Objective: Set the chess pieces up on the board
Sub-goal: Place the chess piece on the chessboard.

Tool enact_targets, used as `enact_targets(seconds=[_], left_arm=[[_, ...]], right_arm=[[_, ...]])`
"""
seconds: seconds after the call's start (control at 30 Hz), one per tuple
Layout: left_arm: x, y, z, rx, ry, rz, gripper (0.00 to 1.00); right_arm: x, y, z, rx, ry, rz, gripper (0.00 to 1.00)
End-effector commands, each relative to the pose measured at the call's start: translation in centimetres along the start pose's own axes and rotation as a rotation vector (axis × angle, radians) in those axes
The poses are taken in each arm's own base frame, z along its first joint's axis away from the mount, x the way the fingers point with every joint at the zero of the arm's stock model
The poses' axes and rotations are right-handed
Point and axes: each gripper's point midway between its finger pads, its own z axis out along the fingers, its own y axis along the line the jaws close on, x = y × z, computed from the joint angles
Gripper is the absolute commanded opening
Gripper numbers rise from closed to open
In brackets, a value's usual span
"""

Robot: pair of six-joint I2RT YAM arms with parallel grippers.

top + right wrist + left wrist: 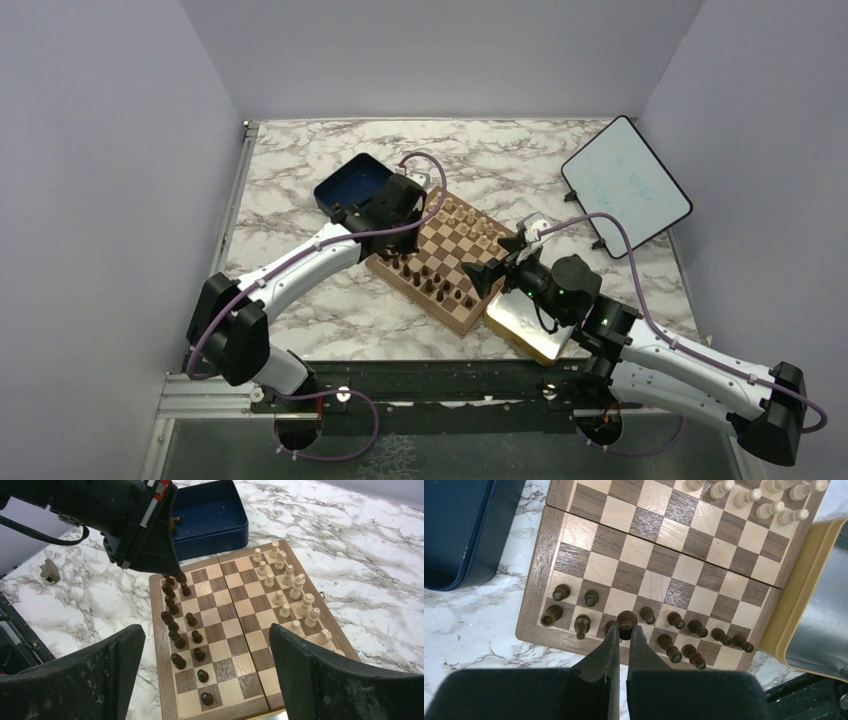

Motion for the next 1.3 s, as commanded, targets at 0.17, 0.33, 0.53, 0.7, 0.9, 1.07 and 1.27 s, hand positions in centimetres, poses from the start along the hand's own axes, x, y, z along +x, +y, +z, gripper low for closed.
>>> enact_targets(seconds=[0.17, 0.33, 0.53, 0.7, 0.9, 1.07, 1.27], left_arm=[[0.9, -0.4, 1.8, -0.031, 0.066, 0.06, 0.02], [2.0, -0.1, 2.9, -0.041, 0.106, 0.072, 0.01], [3.2, -0.1, 3.8, -0.037, 0.151, 0.077, 0.02], [3.6, 0.0, 4.3, -0.036, 0.166, 0.089, 0.02], [4.2, 0.3, 4.8, -0.045, 0.183, 0.102, 0.02], [4.3, 0.2, 5.1, -0.038, 0.181, 0.101, 0.02], [4.4, 0.2, 5.5, -0.04, 0.182, 0.101, 0.02]], right_arm=[[0.4, -0.4, -0.4, 0.02, 0.012, 0.0, 1.0], [0.2, -0.3, -0.5, 0.018, 0.025, -0.014, 1.0], [0.1, -0.5, -0.5, 0.026, 0.028, -0.02, 1.0], [0.2, -0.3, -0.3, 0.019, 0.03, -0.01, 1.0], [0.3, -0.2, -0.2, 0.018, 0.037, -0.01, 1.0], [0.3, -0.2, -0.2, 0.019, 0.037, -0.011, 1.0], [0.2, -0.2, -0.4, 0.014, 0.036, -0.01, 1.0]])
